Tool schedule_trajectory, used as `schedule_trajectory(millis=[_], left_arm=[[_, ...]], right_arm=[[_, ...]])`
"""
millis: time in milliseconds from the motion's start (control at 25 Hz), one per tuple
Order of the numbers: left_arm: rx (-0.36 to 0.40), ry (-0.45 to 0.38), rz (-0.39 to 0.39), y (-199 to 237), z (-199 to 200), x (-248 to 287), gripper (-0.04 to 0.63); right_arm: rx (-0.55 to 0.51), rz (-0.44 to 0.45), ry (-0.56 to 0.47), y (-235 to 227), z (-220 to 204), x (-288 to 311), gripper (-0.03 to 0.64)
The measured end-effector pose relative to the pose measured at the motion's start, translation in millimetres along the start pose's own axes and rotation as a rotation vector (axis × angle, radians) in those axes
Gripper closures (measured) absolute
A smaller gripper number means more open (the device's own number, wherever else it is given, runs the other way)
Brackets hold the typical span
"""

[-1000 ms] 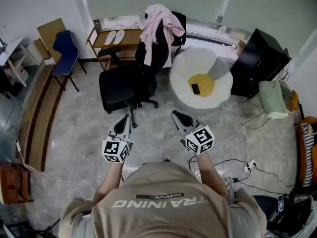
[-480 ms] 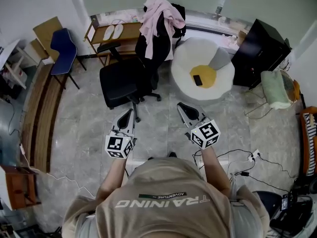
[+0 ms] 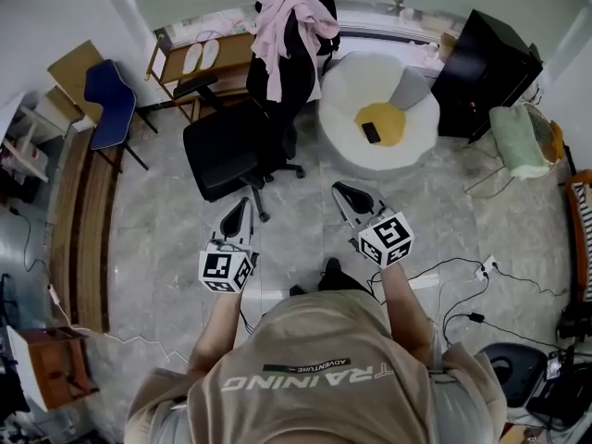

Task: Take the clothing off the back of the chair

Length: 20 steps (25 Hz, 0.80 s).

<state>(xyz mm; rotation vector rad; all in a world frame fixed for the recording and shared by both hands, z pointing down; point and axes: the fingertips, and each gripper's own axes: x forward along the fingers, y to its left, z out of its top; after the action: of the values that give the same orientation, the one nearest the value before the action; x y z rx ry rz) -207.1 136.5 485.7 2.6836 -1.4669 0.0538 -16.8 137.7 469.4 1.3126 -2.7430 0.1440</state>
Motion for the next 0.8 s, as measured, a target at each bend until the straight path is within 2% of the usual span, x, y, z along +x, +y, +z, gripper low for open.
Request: schedule_trajectory(millis=[160, 440, 800], left_arm=[[-0.008, 0.003, 0.023, 10, -4, 23, 0.581], [-0.008, 0.006, 0.034, 12, 1, 87, 0.581], [0.006, 0.007, 0.101, 28, 10, 160, 0.581]], right_arm=[[0.007, 0.0, 0.007, -23, -3, 10, 0.575], [0.01, -0.01, -0.017, -96, 8, 34, 0.575], [0.012, 0.024, -0.036, -169, 17, 70, 0.575]])
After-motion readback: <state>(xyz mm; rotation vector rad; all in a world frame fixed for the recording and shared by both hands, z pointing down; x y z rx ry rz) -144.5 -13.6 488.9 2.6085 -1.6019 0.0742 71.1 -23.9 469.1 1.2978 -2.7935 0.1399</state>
